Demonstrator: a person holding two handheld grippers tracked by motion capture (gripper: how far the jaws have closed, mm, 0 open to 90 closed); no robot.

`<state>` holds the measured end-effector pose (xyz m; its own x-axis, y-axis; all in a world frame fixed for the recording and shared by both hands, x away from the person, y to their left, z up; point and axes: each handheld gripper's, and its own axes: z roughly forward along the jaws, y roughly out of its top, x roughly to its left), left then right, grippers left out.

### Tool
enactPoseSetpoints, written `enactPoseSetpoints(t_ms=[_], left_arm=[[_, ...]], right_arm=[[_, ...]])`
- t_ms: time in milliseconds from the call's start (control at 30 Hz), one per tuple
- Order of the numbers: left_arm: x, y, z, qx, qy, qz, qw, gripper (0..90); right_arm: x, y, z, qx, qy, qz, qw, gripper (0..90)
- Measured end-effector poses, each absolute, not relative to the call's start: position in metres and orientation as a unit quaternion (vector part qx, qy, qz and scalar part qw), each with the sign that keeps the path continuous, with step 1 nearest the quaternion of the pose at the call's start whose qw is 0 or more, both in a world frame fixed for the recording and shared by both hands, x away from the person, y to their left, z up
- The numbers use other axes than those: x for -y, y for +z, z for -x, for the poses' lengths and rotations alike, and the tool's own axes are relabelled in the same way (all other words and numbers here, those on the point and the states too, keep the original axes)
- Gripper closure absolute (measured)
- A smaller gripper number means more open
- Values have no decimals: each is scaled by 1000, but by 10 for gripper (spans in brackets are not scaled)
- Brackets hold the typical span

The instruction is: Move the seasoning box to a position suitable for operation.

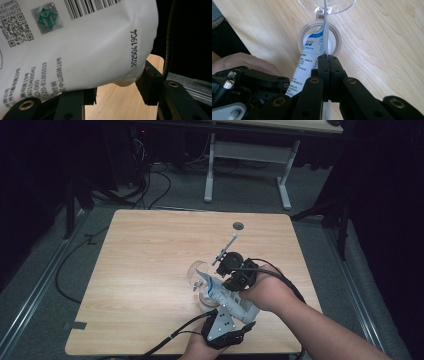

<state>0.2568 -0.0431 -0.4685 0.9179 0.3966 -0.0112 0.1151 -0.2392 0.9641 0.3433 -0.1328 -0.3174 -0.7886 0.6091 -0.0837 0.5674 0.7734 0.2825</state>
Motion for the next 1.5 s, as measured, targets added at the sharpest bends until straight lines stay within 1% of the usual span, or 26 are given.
enactPoseSetpoints(t_ms=[1500], left_arm=[[42,-465,-258,-165,119,-774,600,565]], right_arm=[[132,-315,-344,-937,125,-313,90,900]])
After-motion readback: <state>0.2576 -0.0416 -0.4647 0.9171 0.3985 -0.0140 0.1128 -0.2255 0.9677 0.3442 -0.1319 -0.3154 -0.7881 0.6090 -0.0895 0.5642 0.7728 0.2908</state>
